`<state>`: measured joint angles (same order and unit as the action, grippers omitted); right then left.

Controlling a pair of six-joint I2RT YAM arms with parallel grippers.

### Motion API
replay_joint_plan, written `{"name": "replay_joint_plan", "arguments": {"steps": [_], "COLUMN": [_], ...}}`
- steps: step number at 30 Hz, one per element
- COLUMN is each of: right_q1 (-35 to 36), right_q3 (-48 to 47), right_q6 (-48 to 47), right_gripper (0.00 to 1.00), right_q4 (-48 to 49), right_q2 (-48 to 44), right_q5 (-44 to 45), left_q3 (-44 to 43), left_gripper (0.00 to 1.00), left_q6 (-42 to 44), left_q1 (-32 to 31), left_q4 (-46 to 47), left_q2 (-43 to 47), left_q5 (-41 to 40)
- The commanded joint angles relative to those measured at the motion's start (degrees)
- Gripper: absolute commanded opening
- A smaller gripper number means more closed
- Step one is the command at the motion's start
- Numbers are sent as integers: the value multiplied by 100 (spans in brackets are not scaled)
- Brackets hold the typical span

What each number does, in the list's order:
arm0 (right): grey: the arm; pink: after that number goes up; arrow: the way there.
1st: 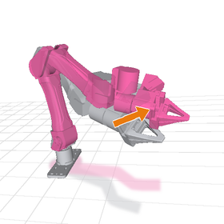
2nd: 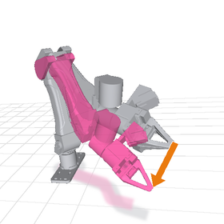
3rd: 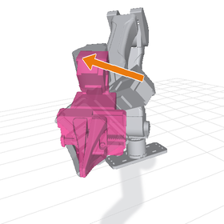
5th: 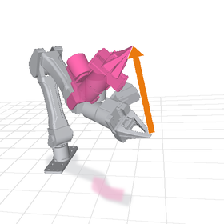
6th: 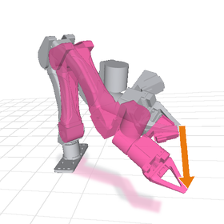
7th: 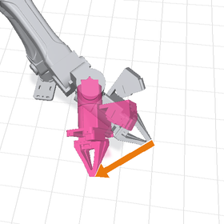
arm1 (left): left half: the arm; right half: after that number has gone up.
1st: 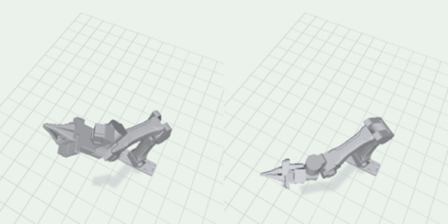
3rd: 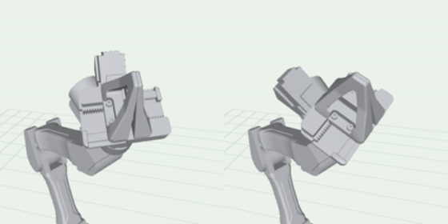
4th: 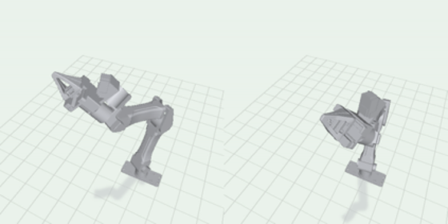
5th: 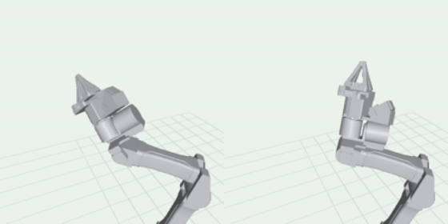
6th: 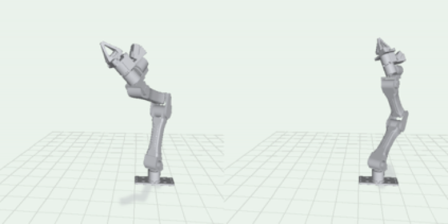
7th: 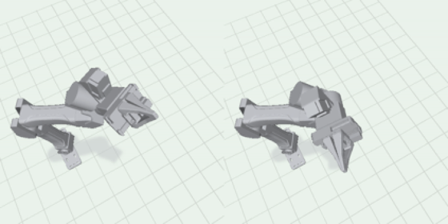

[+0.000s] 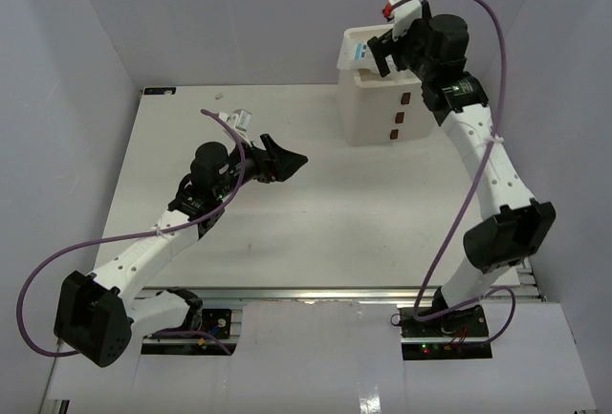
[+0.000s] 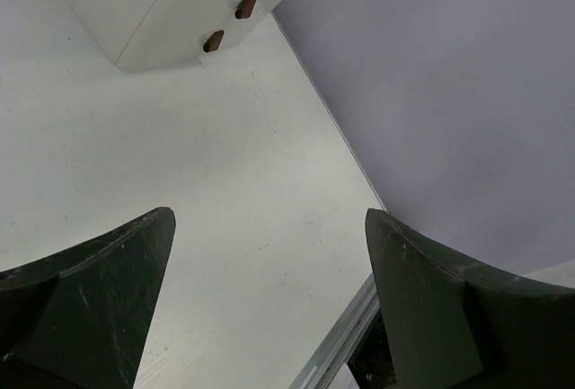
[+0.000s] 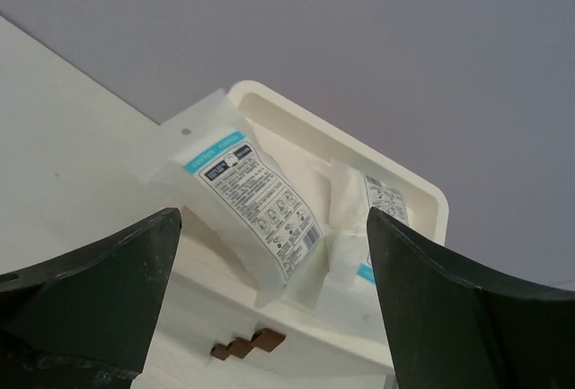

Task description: Organize the makeup

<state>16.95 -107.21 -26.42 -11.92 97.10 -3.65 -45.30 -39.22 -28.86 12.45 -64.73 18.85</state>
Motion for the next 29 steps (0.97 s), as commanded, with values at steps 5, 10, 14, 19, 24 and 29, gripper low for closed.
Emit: {"name": "replay_joint_plan", "arguments": {"steps": [5,10,14,19,24,29], "right_q1": [-1252,-2002,-2170,-2187,-2187,-2187], "right_q3": [1846,3054,3829,4356,4806,5038], "right_q6": [2096,2105,1825,1667,1572,1475], "right_gripper": [90,90,90,90,90,90], "right_q4": [-475,-1311,-1699,-1835,-1856,-1721], "right_q2": [-1869,-2598,-3285,-3982,-4341,-4392], "right_q5": [-2695,-2658,-1948,-1228,-729,-619], "left_q3": [-323,-396,-488,-563,-527,-447], "left_gripper": [98,98,98,98,98,98], "left_q6": [82,143,222,201,123,116], "left_q1": [33,39,39,39,39,39], "left_q4": [140,65,-102,-212,-220,-336], "left_q2": [42,-26,-118,-206,-247,-191], "left_q5": [173,341,470,575,615,568]}}
